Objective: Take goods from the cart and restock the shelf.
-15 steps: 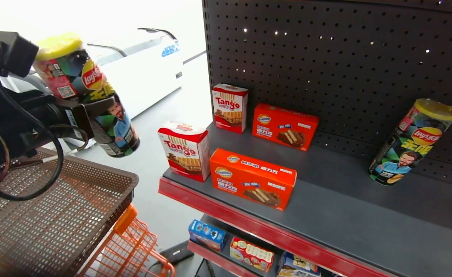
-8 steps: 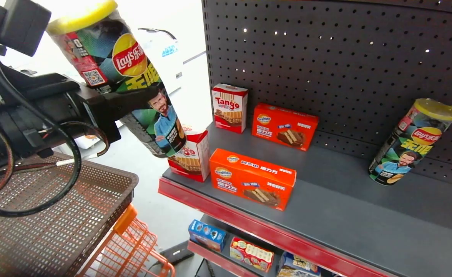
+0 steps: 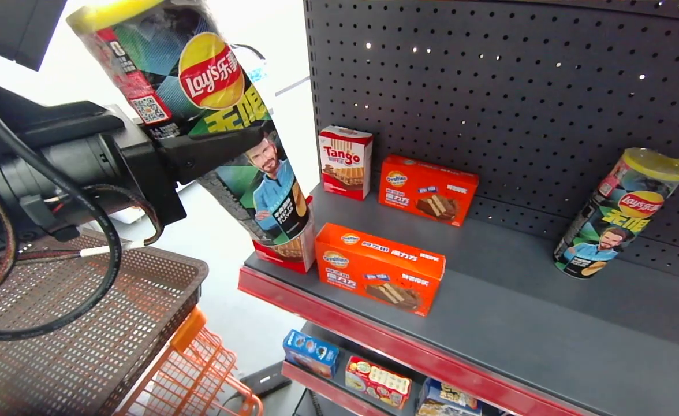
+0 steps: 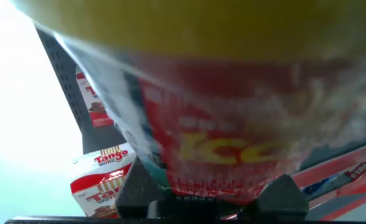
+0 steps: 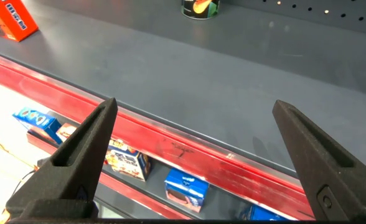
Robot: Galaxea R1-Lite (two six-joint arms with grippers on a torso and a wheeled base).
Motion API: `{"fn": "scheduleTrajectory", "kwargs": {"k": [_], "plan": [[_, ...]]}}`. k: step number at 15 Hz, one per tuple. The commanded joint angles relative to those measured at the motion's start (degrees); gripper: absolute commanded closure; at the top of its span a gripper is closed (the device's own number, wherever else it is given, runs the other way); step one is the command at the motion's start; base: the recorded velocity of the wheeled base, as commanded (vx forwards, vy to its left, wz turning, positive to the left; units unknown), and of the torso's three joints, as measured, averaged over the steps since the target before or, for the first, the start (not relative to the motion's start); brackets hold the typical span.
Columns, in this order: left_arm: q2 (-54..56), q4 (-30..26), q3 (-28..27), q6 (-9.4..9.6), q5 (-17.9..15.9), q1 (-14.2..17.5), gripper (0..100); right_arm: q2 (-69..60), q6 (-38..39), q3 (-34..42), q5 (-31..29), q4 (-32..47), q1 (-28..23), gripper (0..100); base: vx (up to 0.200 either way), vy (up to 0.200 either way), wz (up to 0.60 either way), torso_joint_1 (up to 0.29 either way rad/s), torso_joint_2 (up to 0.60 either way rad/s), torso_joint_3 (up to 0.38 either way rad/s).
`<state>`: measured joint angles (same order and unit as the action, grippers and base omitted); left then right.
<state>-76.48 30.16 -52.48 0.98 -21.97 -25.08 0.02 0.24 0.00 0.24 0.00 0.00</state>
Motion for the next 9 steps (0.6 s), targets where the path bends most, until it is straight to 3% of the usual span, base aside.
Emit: {"fn": "scheduleTrajectory", "kwargs": {"k": [1,9], "plan": [[1.07,-0.10,0.54,-0.01,0.08,-1.03,100,-0.02,0.02,0.00,0.02,0.00,0.00,0,0.000,0.000,0.00,0.000,0.00,0.000],[1.34,0.07,1.94,0.17,-0.80,-6.04,100,-0.02,0.02,0.00,0.02,0.00,0.00,0,0.000,0.000,0.00,0.000,0.00,0.000]]}}
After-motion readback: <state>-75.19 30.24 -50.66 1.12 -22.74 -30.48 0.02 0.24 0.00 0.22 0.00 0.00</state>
